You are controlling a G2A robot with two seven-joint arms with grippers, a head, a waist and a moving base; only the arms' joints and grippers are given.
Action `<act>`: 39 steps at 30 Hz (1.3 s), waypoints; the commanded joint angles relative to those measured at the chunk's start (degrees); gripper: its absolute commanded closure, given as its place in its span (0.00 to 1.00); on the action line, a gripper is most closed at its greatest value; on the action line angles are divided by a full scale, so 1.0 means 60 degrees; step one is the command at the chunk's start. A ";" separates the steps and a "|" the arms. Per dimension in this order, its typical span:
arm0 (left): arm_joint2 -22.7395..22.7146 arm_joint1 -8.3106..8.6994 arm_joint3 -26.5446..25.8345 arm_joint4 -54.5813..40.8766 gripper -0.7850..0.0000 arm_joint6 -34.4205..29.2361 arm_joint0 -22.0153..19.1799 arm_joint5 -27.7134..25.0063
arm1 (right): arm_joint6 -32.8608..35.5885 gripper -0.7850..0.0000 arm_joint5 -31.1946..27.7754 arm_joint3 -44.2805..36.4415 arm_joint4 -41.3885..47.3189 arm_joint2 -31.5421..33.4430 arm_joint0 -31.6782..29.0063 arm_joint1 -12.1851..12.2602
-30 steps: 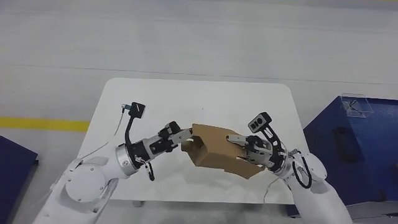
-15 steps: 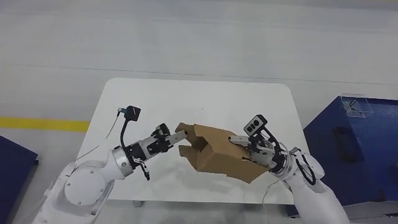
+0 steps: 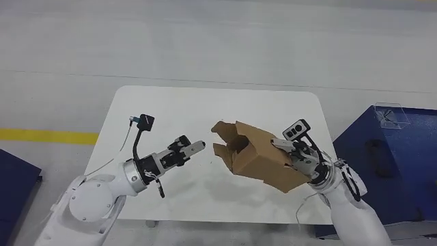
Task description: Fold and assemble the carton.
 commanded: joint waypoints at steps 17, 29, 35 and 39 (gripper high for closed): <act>0.1269 -0.0092 0.0039 0.0920 0.00 -0.0578 -0.0543 0.0279 | 0.0242 1.00 -0.0511 -0.0329 -0.1099 -0.0361 -0.0215 -0.0016; 0.1446 -0.0146 0.0383 0.1087 0.00 -0.0409 -0.0873 0.0603 | -0.0176 1.00 -0.1582 -0.0585 -0.2481 0.0012 -0.0276 0.0039; 0.0540 -0.0076 0.0230 0.0378 0.00 -0.0050 -0.0541 0.0601 | -0.0324 1.00 -0.1892 -0.0592 -0.3086 0.0297 -0.0239 0.0086; 0.0254 -0.0067 -0.0004 -0.0118 0.00 0.0104 -0.0285 0.0190 | -0.0308 1.00 -0.1896 -0.0663 -0.3454 0.0053 -0.0279 0.0084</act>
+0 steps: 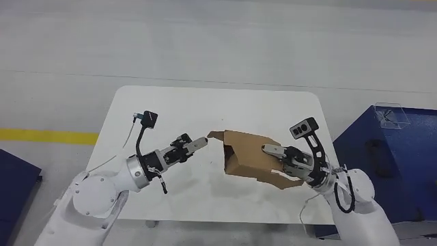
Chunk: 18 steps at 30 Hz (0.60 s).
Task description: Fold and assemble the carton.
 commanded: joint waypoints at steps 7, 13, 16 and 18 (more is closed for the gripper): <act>0.0443 0.0000 -0.0241 0.1268 0.00 -0.0012 0.0020 0.0092 | 0.0100 1.00 -0.0043 -0.0039 -0.0474 -0.0513 0.0005 -0.0017; 0.0968 -0.0051 -0.0006 0.1752 0.00 -0.0194 -0.0290 0.0298 | 0.0213 1.00 0.0257 -0.0011 -0.0036 -0.0475 0.0047 -0.0008; 0.1163 -0.0075 0.0043 0.1935 0.00 -0.0204 -0.0392 0.0271 | 0.0321 1.00 0.0468 0.0051 0.0116 -0.0511 0.0109 -0.0003; 0.1263 -0.0094 0.0067 0.2010 0.00 -0.0153 -0.0450 0.0251 | 0.0321 1.00 0.0662 0.0108 0.0221 -0.0591 0.0133 -0.0007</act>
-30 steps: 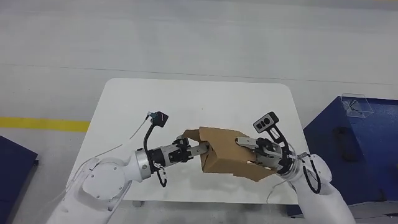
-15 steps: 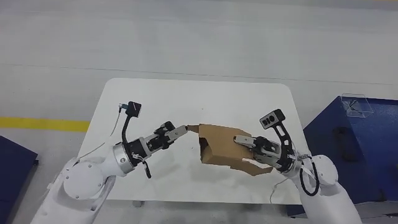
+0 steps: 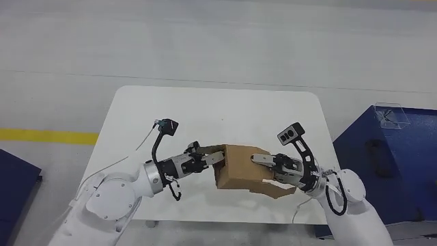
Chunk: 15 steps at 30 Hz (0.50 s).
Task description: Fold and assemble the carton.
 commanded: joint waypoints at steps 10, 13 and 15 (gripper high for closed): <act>-0.0377 0.0010 -0.0106 -0.0278 0.00 0.0275 0.0144 -0.0375 | -0.0190 1.00 0.2150 0.1156 0.1720 -0.0490 0.0542 -0.0074; -0.1027 0.0070 -0.0319 -0.0673 0.00 0.0524 0.0503 -0.0804 | -0.0016 1.00 0.2594 0.1523 0.2150 -0.0568 0.0748 -0.0090; -0.1523 0.0113 -0.0409 -0.0821 0.00 0.0760 0.0763 -0.0985 | 0.0126 1.00 0.2816 0.1632 0.2320 -0.0619 0.0817 -0.0094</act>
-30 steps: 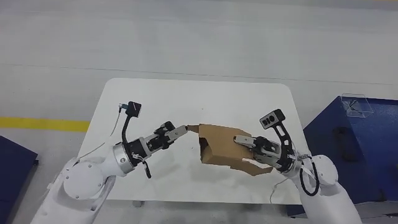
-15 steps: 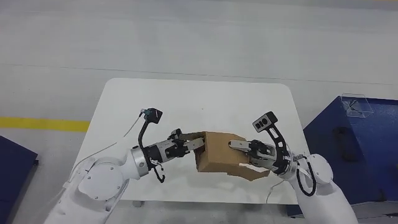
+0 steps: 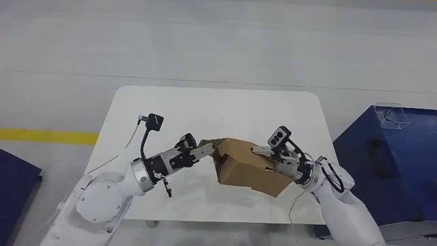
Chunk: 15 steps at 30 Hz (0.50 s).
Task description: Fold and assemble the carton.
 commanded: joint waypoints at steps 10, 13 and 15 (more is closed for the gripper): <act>-0.0559 0.0093 0.0431 0.0472 0.00 -0.0355 0.0121 0.0299 | 0.0466 1.00 0.0444 0.0079 0.0057 -0.0170 0.0103 0.0024; -0.0158 0.0077 0.0464 0.0594 0.00 -0.0810 -0.0054 0.0213 | 0.0469 1.00 0.0466 0.0033 0.0038 -0.0156 0.0066 0.0036; 0.0073 0.0066 0.0463 0.0490 0.00 -0.1128 -0.0141 0.0119 | 0.0485 1.00 0.0464 0.0004 0.0014 -0.0131 0.0038 0.0048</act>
